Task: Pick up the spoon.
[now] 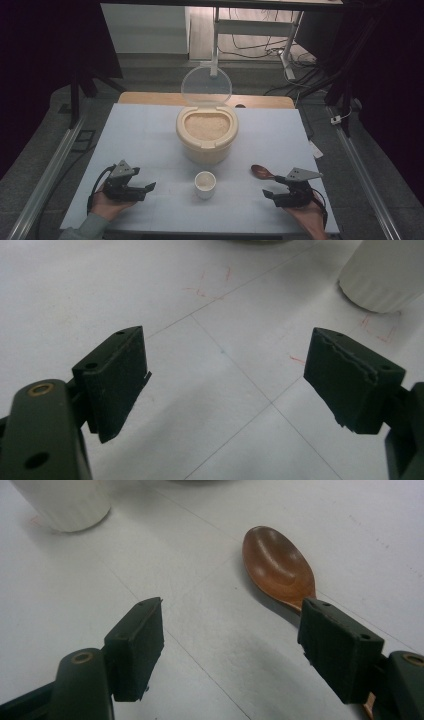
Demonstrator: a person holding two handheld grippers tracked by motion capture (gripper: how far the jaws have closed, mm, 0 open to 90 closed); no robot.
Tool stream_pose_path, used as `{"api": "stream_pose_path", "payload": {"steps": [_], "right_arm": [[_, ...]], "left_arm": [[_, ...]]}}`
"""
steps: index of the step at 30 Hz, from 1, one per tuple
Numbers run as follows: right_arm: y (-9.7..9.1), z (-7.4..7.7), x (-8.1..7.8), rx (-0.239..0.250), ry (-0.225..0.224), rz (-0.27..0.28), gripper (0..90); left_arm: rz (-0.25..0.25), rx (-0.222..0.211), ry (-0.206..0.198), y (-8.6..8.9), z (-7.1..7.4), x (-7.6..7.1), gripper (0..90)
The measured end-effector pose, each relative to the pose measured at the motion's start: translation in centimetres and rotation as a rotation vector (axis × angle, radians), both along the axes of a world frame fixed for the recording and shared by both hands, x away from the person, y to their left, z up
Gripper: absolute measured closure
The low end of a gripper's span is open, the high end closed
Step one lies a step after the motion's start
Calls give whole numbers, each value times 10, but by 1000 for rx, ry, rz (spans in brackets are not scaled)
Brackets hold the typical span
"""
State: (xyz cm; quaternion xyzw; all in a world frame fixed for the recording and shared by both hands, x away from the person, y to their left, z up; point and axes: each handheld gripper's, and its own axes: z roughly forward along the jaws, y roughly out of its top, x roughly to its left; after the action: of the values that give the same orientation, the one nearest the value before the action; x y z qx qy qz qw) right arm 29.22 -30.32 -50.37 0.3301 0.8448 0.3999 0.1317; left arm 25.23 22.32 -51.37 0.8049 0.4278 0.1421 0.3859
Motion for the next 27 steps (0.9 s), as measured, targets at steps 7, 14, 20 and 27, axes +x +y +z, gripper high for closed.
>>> {"api": "stream_pose_path", "payload": {"steps": [7,14,20,27], "right_arm": [[0,1,-1,-6,3,-4,272],[-2,4,1,-15,28,2,294],[-2,17,5,-82,56,30,319],[-8,39,14,-180,96,35,328]], "left_arm": [[9,3,3,1,0,-1,170],[9,2,12,2,0,0,166],[7,6,14,3,0,-1,164],[3,2,20,5,0,-1,164]]}}
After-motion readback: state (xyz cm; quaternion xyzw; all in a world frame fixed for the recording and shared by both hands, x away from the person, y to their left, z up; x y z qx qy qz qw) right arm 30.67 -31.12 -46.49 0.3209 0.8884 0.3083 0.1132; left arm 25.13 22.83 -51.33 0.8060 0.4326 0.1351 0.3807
